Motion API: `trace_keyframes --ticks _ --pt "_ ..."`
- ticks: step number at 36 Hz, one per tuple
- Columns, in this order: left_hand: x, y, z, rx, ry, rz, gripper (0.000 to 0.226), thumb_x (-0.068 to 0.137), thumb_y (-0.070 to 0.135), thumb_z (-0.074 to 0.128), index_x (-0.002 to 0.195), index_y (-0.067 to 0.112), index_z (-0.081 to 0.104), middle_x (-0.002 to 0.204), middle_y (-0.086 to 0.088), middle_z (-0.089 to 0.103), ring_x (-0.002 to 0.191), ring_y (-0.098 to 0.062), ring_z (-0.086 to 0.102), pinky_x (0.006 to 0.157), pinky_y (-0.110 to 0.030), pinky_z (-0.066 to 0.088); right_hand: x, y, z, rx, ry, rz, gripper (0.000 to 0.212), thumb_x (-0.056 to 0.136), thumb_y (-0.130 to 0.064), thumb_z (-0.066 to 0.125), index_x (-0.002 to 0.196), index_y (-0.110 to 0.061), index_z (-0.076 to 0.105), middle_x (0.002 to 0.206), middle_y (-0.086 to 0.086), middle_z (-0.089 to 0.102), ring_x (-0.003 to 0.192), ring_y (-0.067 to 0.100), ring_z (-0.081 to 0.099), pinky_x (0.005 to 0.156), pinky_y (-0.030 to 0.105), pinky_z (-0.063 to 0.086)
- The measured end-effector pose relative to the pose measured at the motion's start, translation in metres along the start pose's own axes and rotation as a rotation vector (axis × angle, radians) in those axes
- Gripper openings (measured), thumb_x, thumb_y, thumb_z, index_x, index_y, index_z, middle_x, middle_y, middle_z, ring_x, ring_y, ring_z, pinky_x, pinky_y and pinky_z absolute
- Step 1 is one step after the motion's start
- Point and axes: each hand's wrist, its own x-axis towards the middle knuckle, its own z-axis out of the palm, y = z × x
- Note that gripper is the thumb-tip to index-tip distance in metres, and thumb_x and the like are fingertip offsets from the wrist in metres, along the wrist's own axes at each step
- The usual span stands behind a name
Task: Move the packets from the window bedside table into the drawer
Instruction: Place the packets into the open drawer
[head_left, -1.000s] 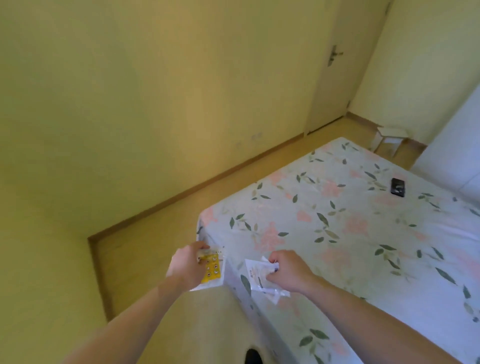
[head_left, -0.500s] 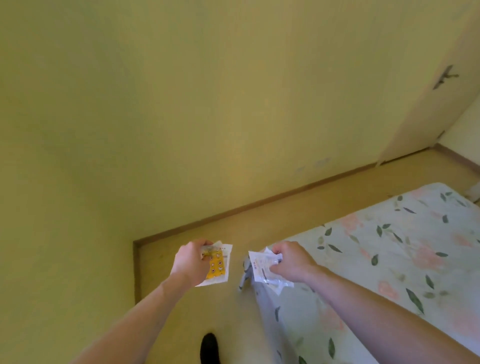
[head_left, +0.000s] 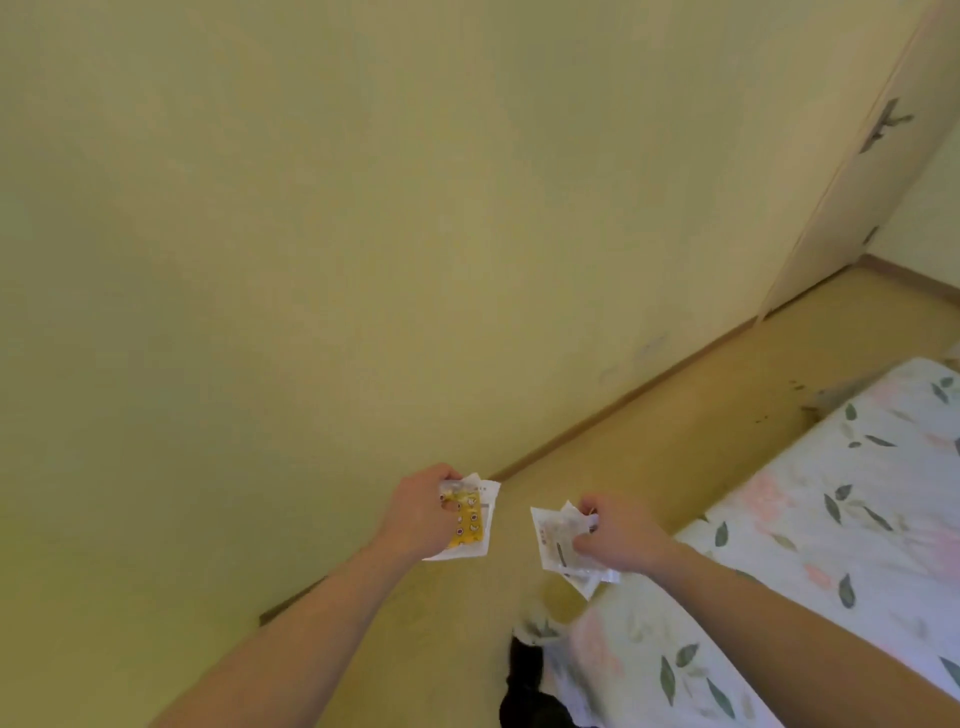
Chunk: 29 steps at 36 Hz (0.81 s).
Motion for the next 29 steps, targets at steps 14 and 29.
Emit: trace_keyframes --ticks 14,29 --pt "0.239 0.135 0.021 0.172 -0.163 0.237 0.031 0.088 0.009 0.055 0.111 0.029 0.063 0.102 0.008 0.061 0.089 -0.016 0.056 0.069 -0.024 0.039 0.137 0.06 -0.133 0.191 0.149 0.218 0.029 0.08 -0.029 0.071 0.106 -0.025 0.063 0.096 -0.005 0.068 0.08 0.011 0.065 0.069 0.027 0.057" --pt "0.467 0.328 0.103 0.17 -0.373 0.518 0.031 0.088 0.007 0.059 0.111 0.025 0.067 0.099 0.008 0.066 0.088 -0.016 0.06 0.074 -0.022 0.043 0.267 0.172 -0.284 0.393 0.449 0.518 0.05 0.089 -0.032 0.072 0.134 -0.015 0.058 0.123 0.0 0.065 0.097 0.014 0.062 0.08 0.025 0.055"
